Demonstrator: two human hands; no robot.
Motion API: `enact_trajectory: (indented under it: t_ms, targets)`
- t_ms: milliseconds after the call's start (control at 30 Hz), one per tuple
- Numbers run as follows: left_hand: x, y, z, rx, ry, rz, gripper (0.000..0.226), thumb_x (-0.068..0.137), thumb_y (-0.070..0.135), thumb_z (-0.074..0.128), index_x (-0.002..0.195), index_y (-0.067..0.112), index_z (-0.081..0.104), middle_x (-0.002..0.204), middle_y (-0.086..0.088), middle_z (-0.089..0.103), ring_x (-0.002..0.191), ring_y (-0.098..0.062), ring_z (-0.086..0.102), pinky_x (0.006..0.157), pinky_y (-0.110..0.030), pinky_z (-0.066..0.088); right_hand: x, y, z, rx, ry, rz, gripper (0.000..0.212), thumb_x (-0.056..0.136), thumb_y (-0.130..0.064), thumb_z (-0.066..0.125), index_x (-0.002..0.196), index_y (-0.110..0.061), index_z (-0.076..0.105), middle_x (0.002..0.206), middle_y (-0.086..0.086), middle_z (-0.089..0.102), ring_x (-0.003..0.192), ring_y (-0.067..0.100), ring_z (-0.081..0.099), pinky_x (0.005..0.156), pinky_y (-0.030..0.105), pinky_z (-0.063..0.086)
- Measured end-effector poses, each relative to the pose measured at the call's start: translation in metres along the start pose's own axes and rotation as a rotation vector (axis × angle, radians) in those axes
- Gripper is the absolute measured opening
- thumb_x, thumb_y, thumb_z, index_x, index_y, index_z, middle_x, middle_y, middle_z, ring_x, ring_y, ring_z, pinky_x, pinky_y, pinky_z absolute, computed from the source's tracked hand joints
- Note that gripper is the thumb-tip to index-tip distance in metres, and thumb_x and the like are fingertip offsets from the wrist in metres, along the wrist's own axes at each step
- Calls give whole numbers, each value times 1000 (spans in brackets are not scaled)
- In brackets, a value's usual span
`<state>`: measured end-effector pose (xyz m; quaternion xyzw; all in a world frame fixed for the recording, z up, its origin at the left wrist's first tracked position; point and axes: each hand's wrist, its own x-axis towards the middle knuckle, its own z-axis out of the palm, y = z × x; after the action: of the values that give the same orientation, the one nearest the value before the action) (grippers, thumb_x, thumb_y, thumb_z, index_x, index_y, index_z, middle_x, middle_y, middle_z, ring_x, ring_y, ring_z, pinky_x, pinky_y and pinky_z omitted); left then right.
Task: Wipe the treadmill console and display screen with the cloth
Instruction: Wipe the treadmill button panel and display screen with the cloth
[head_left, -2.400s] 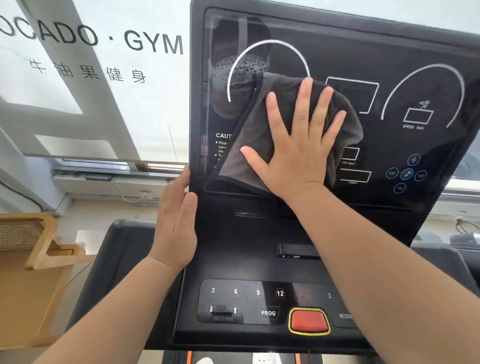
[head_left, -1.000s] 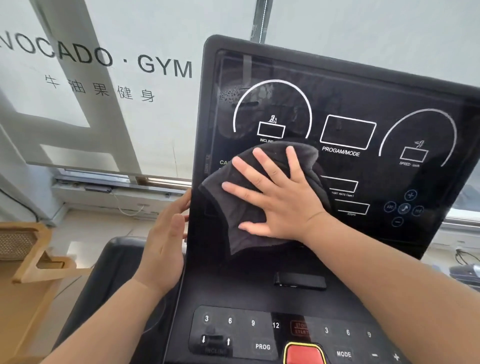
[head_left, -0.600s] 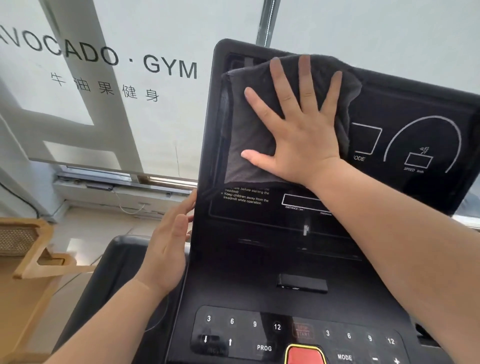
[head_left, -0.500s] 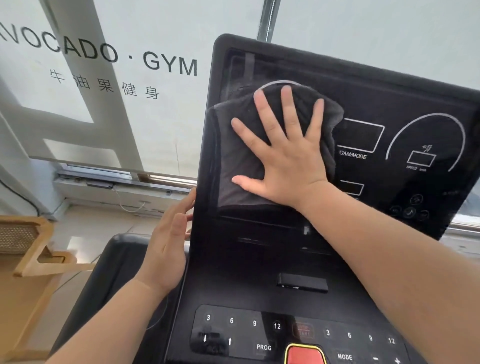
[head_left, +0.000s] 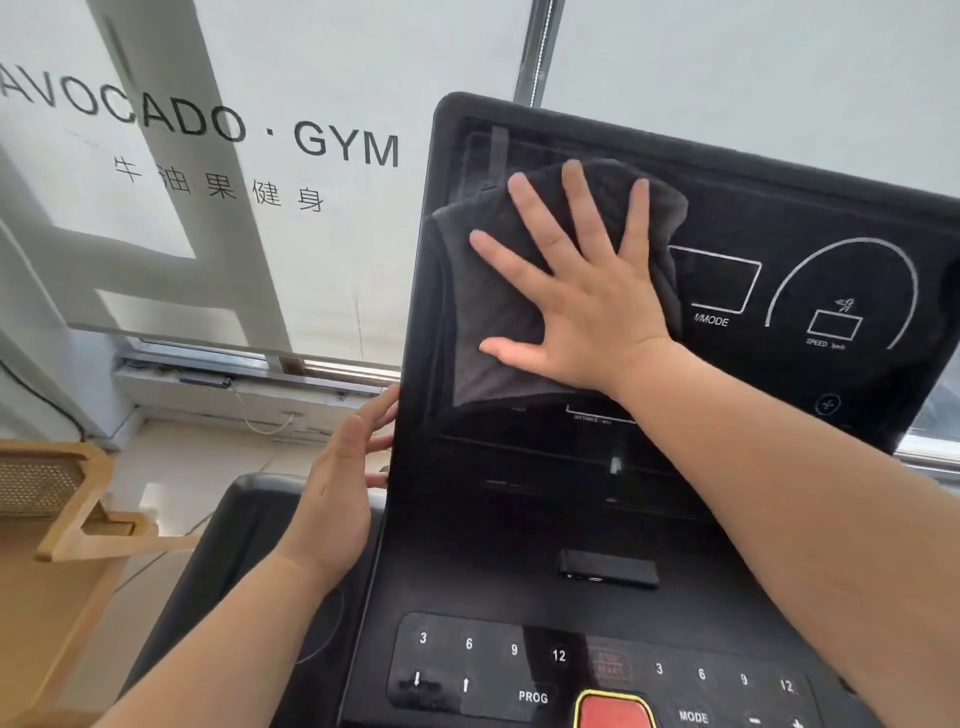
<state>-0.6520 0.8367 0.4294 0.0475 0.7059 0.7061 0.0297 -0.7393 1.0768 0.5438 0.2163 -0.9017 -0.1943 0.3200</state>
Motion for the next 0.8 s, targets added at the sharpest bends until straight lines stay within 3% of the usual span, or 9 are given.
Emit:
enact_trajectory:
  t_ms: [233,333,433,533,633,700,800]
  targets:
    - [-3,3,0,5,-3,-33,73,78,92,16,134,61,50,132,34,57,125,4,53,101,-41,45,31,-22,-8,-5,-47,216,97,84,-90,34,164,-41,9,174,11,-1,156,48,-2,115,81,1]
    - [-4,2,0,-10,-1,-30,64,85,84,15,131,62,53,133,32,58,126,7,51,102,-40,45,6,-50,5,14,-55,129,96,85,-89,36,164,-40,12,174,11,0,157,47,-2,115,80,-2]
    - [-2,-1,-1,-43,4,-43,76,79,92,16,133,55,55,133,27,60,124,3,55,101,-39,46,-29,-64,19,40,-46,0,91,85,-85,43,163,-42,22,174,7,7,158,43,2,117,77,-6]
    - [4,-1,-4,-80,18,-69,87,74,96,17,134,47,58,135,17,63,123,-7,59,102,-50,48,-59,-57,28,38,-52,-106,90,85,-83,48,161,-42,26,173,3,12,158,39,5,117,77,-2]
    - [8,1,-5,-87,12,-97,95,68,100,18,133,45,60,132,16,65,120,-8,61,101,-52,48,-69,-31,28,3,-25,-153,90,83,-83,50,160,-40,30,172,3,17,158,39,10,118,77,0]
    - [7,2,-6,-77,-5,-106,91,72,97,15,133,46,60,133,18,64,122,-7,59,104,-55,46,-55,-6,20,-21,7,-69,92,83,-84,51,160,-38,32,171,6,19,157,43,12,117,78,2]
    - [6,1,-8,-80,-27,-126,83,78,88,13,134,47,59,135,19,63,126,-7,57,108,-57,43,-15,25,-1,-48,-22,115,96,84,-85,46,163,-36,22,173,11,8,157,47,4,116,80,1]
